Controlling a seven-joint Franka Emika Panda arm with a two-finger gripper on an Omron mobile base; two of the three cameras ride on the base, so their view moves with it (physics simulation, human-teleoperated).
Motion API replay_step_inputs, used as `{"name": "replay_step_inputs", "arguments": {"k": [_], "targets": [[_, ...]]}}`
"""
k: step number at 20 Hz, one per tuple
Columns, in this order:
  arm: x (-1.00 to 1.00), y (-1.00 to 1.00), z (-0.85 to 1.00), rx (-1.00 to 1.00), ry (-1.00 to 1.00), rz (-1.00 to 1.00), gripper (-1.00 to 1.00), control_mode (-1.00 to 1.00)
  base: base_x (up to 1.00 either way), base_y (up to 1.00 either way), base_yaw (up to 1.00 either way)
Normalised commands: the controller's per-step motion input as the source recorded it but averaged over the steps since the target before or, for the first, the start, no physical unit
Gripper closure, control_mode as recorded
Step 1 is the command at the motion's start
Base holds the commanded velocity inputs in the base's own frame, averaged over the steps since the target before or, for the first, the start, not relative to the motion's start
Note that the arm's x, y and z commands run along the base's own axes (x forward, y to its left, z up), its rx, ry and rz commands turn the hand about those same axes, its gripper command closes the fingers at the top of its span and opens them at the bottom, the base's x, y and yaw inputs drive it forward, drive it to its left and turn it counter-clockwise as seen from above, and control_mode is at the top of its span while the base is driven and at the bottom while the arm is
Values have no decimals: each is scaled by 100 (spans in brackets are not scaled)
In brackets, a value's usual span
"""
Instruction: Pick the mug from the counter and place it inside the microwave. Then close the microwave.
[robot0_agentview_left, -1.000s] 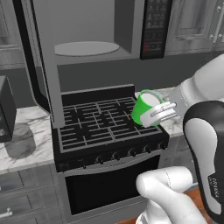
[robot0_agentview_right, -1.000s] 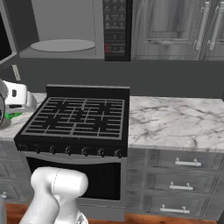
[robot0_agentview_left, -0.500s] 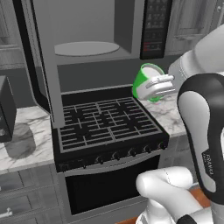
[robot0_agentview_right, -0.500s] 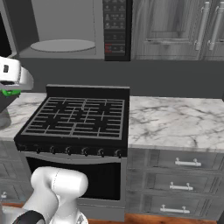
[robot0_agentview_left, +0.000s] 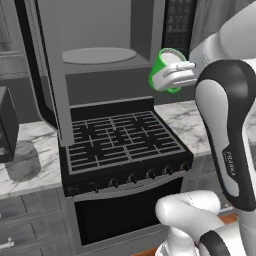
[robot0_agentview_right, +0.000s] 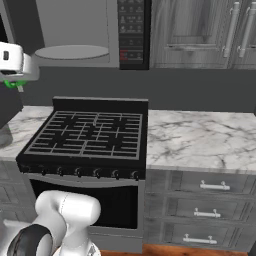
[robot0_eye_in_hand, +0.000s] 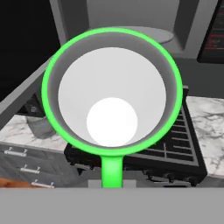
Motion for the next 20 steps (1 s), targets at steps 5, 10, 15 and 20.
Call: {"name": "replay_step_inputs", "arguments": {"k": [5, 10, 15, 20], "targets": [[62, 1, 8, 0, -9, -2, 100, -100, 0, 0, 0], [66, 6, 12, 0, -2, -2, 100, -100, 0, 0, 0], [53, 13, 17, 0, 0, 0, 100, -100, 0, 0, 0], [51, 15, 0, -2, 2, 0, 100, -100, 0, 0, 0]]}}
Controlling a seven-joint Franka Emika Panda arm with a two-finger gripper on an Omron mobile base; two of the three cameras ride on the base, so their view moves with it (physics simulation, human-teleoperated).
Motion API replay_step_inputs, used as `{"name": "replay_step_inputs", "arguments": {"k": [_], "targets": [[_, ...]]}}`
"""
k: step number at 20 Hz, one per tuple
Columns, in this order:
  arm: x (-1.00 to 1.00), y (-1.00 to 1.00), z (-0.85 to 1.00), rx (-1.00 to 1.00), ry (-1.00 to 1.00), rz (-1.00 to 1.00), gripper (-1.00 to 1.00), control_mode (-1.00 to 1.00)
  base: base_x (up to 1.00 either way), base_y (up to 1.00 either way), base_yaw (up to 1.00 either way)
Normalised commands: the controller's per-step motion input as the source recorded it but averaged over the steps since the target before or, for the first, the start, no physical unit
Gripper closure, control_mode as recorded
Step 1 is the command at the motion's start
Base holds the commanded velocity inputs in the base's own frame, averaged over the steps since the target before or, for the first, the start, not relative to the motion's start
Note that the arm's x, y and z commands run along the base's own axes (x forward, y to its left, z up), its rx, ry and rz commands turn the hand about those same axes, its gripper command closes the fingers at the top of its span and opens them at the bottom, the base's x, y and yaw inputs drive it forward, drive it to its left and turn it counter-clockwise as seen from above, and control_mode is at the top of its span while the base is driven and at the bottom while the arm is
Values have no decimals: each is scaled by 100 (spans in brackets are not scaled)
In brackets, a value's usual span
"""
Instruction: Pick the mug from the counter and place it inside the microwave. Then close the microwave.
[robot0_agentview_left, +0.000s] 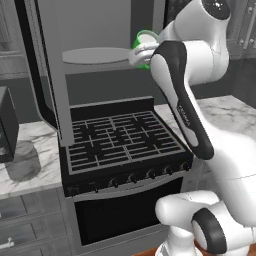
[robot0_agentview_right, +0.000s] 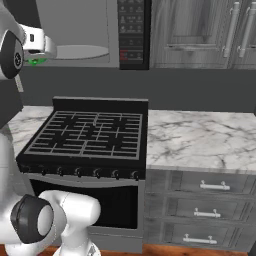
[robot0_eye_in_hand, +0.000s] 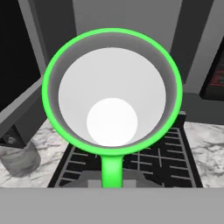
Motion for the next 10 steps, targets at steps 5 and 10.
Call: {"name": "replay_step_inputs", "arguments": {"k": [5, 10], "targets": [[26, 11, -14, -4, 8, 0, 100, -100, 0, 0, 0], [40, 12, -10, -4, 5, 0, 100, -100, 0, 0, 0]]}}
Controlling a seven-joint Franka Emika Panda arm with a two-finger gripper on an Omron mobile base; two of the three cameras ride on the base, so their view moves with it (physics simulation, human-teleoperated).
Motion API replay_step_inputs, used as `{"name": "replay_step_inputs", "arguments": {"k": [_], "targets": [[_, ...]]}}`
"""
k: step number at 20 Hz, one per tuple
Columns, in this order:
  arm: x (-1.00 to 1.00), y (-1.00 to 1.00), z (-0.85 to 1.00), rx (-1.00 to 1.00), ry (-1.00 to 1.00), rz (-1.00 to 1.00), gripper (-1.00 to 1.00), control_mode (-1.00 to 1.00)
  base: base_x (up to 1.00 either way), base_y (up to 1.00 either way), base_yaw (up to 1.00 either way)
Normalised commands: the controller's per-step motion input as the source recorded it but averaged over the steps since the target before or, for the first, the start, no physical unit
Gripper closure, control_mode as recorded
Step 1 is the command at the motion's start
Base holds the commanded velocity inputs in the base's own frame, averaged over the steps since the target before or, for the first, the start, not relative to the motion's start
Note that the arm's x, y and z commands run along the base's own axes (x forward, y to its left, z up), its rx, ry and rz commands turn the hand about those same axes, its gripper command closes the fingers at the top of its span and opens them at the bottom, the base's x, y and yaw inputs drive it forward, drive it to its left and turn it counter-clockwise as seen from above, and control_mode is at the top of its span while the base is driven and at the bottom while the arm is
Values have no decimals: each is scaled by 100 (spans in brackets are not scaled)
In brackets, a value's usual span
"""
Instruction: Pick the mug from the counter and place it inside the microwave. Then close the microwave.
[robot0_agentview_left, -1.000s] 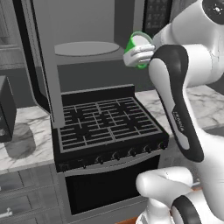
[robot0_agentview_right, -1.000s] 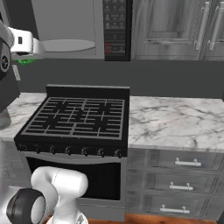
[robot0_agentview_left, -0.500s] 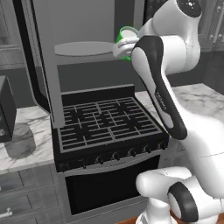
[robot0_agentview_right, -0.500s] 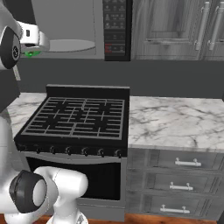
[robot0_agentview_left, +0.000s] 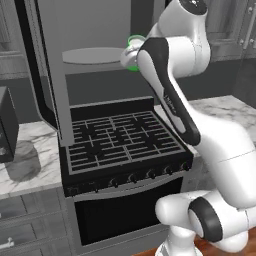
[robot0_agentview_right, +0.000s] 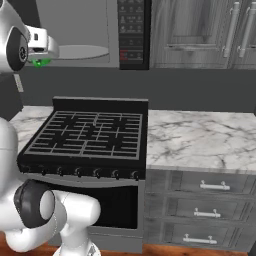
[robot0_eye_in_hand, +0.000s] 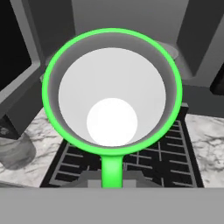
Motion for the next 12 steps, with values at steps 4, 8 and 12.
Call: {"name": "replay_step_inputs", "arguments": {"k": [4, 8, 12], "targets": [[50, 13, 0, 0, 0, 0, 100, -100, 0, 0, 0], [54, 16, 0, 0, 0, 0, 100, -100, 0, 0, 0], [54, 15, 0, 0, 1, 0, 100, -100, 0, 0, 0]]}}
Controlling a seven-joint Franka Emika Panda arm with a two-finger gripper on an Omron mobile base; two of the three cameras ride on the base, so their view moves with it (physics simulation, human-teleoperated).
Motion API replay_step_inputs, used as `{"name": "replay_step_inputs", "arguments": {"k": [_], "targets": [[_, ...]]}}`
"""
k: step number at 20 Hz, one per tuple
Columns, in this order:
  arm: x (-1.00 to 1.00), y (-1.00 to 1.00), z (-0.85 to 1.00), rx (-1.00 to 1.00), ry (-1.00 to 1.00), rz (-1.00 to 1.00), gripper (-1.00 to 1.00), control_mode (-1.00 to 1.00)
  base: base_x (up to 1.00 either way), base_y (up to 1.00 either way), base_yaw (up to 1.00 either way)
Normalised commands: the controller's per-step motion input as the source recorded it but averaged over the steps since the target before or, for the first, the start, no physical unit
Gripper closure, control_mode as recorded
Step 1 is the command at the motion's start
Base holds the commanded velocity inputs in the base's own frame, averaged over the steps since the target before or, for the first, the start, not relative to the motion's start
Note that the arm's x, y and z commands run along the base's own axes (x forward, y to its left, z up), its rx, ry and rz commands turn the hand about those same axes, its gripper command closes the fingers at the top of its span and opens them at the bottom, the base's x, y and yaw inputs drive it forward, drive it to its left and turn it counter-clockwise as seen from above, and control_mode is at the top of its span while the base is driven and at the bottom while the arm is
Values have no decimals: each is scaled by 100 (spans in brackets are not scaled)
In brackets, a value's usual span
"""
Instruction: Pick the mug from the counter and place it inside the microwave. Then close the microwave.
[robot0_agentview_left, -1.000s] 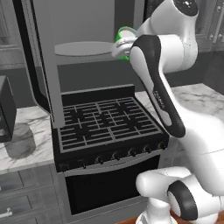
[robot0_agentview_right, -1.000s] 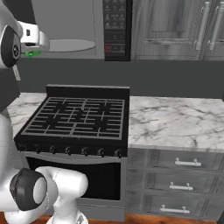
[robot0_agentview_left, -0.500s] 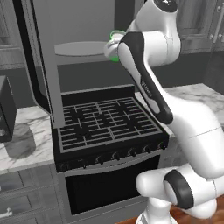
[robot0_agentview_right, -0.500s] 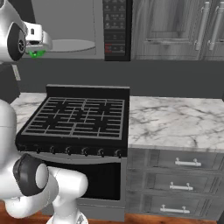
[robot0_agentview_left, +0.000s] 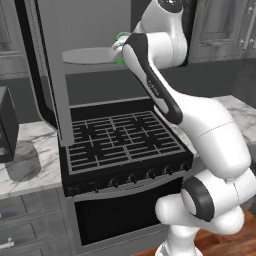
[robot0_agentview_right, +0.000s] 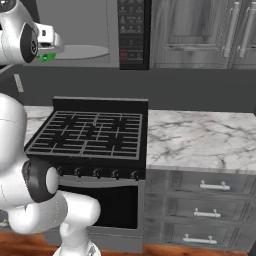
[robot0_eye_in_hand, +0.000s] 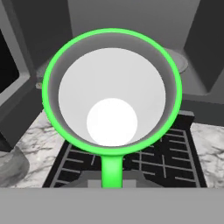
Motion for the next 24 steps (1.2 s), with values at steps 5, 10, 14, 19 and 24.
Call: {"name": "replay_step_inputs", "arguments": {"k": [5, 10, 14, 19, 24], "targets": [[56, 10, 1, 0, 2, 0, 100, -100, 0, 0, 0], [66, 9, 0, 0, 2, 0, 100, -100, 0, 0, 0], [52, 10, 0, 0, 2, 0, 100, -100, 0, 0, 0], [48, 11, 0, -1, 2, 0, 100, -100, 0, 0, 0], [52, 6, 0, -1, 1, 0, 100, -100, 0, 0, 0]]}}
